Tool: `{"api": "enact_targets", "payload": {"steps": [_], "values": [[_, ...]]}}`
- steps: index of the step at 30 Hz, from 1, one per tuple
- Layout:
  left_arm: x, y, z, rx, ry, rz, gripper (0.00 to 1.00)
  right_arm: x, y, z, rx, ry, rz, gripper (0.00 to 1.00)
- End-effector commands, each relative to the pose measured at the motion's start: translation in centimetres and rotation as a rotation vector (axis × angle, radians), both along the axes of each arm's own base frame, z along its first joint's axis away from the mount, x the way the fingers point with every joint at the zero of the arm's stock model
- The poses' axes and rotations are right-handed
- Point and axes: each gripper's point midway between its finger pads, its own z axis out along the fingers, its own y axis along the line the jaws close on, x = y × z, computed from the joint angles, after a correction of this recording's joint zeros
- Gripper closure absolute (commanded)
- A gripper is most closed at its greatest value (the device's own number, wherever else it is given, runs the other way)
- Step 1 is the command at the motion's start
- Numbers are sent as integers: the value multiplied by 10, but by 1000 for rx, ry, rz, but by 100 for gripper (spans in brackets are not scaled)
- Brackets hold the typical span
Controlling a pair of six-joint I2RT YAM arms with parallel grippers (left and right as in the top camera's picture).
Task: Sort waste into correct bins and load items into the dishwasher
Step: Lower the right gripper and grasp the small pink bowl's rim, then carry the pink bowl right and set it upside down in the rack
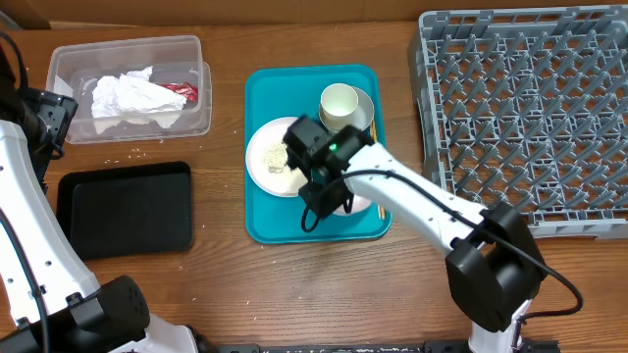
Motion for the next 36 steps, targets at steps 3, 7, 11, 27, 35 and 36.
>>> {"api": "enact_targets", "payload": {"steps": [3, 7, 11, 27, 35, 36], "values": [[0, 1, -3, 0, 15, -6, 0, 64, -6, 84, 106, -166, -120, 96], [0, 1, -3, 0, 15, -6, 0, 129, -51, 170, 261, -334, -278, 96], [0, 1, -3, 0, 15, -6, 0, 167, -106, 221, 460, -386, -370, 96], [0, 1, -3, 0, 15, -6, 0, 236, -310, 215, 1204, -276, -499, 96], [0, 1, -3, 0, 15, -6, 0, 263, -375, 141, 1279, -103, -821, 96], [0, 1, -3, 0, 15, -6, 0, 263, -378, 135, 1282, -91, -835, 96]]}}
